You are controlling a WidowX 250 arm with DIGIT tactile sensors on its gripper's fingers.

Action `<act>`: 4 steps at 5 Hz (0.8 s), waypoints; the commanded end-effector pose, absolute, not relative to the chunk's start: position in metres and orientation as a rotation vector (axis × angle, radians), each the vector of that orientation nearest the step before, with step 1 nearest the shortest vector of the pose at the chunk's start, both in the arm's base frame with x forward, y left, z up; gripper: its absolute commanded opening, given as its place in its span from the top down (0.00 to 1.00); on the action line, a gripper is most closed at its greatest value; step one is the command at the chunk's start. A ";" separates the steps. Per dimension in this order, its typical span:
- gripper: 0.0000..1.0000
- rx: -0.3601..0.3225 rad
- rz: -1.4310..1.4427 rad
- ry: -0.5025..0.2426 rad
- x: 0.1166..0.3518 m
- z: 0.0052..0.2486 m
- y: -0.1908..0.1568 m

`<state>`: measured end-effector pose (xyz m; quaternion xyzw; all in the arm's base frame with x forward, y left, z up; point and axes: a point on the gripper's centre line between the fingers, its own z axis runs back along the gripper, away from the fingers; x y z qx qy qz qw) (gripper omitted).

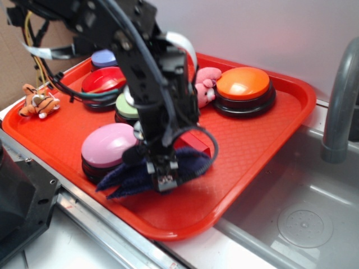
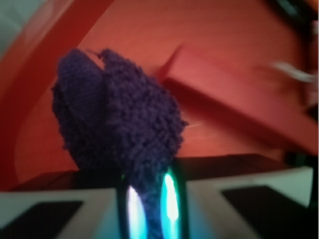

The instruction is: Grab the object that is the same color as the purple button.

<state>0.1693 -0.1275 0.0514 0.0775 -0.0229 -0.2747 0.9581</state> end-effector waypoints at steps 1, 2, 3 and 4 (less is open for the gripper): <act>1.00 0.062 -0.368 -0.102 0.176 0.117 -0.110; 1.00 0.042 -0.200 -0.146 0.176 0.160 -0.081; 1.00 0.037 -0.085 -0.208 0.172 0.193 -0.055; 1.00 0.075 -0.016 -0.230 0.170 0.207 -0.037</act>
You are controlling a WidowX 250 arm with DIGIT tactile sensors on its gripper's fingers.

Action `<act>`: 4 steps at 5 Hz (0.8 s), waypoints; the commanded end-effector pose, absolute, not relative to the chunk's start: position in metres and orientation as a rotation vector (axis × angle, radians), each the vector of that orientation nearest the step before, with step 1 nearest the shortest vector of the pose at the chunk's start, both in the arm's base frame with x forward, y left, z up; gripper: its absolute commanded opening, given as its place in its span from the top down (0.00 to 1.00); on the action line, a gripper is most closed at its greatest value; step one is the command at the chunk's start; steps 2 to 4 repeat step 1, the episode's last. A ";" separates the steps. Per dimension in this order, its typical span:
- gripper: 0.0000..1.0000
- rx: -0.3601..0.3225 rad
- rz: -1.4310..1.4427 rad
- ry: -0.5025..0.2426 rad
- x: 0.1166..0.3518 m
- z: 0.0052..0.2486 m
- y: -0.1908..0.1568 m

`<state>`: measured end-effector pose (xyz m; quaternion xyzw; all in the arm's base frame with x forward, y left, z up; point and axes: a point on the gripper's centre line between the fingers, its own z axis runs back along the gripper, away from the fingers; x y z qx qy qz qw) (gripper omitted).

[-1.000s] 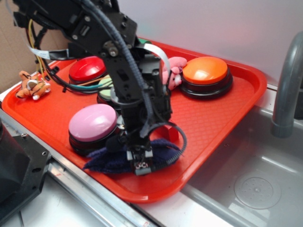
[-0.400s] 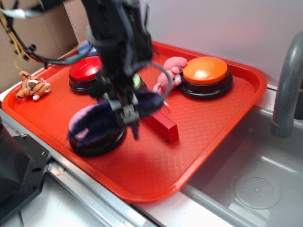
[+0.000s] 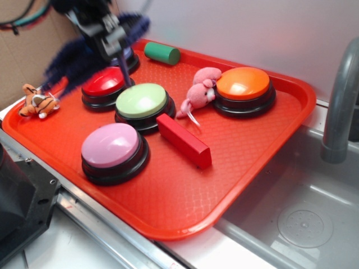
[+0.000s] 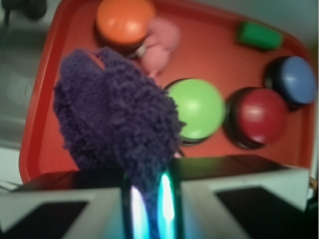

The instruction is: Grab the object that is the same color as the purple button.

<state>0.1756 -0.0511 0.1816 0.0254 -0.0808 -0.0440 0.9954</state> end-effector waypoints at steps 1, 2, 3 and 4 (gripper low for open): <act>1.00 0.141 0.070 -0.267 0.164 0.220 -0.021; 1.00 0.141 0.070 -0.267 0.164 0.220 -0.021; 1.00 0.141 0.070 -0.267 0.164 0.220 -0.021; 1.00 0.141 0.070 -0.267 0.164 0.220 -0.021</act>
